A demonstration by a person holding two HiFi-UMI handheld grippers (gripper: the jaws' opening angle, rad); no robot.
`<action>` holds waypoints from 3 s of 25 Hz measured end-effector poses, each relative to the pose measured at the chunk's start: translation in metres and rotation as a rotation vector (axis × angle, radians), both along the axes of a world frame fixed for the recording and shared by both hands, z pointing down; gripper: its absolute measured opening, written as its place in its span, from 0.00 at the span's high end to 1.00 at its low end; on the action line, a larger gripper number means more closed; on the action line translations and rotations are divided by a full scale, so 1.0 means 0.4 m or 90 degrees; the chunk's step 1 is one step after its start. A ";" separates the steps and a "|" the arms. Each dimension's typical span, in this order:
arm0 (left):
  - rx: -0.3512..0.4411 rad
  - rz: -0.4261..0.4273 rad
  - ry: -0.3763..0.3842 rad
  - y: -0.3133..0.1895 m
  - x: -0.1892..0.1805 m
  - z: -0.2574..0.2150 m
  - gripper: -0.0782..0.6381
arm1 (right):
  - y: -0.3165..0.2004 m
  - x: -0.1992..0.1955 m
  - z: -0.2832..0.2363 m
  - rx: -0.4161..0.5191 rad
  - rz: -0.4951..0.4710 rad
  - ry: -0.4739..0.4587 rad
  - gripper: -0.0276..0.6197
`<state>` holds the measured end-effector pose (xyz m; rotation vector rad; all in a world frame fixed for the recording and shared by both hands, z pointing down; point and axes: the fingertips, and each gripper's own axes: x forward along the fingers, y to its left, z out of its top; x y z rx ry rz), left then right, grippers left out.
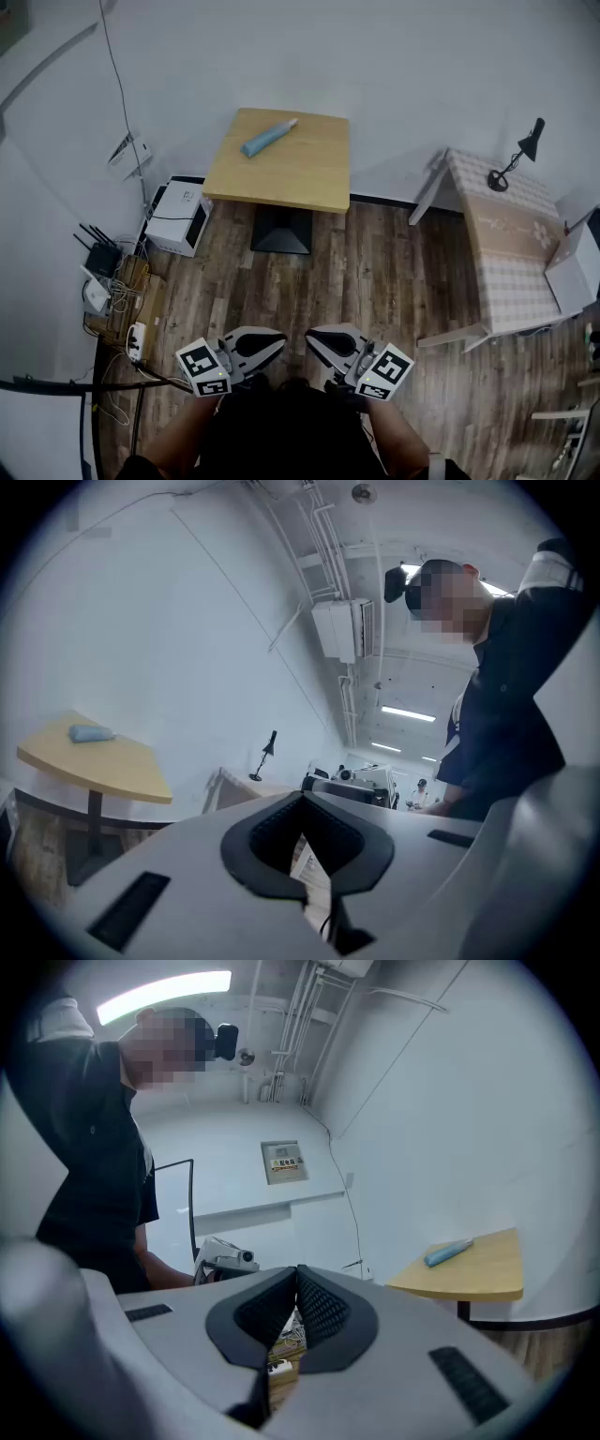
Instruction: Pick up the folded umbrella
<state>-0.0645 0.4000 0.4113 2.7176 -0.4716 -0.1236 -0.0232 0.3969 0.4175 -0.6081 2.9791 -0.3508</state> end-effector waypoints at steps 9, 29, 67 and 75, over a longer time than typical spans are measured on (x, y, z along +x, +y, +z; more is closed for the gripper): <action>-0.008 0.012 -0.004 0.019 0.021 0.012 0.88 | 0.026 0.038 0.022 -0.021 0.019 0.000 0.93; -0.053 -0.017 -0.038 0.031 0.070 0.057 0.88 | 0.026 0.107 0.065 -0.043 0.019 -0.010 0.92; -0.052 0.065 0.049 -0.789 0.183 0.065 0.88 | -0.743 0.219 0.046 -0.060 0.106 0.103 0.92; -0.076 -0.045 -0.006 -0.941 0.223 0.120 0.88 | -0.953 0.265 0.106 -0.073 -0.002 0.086 0.92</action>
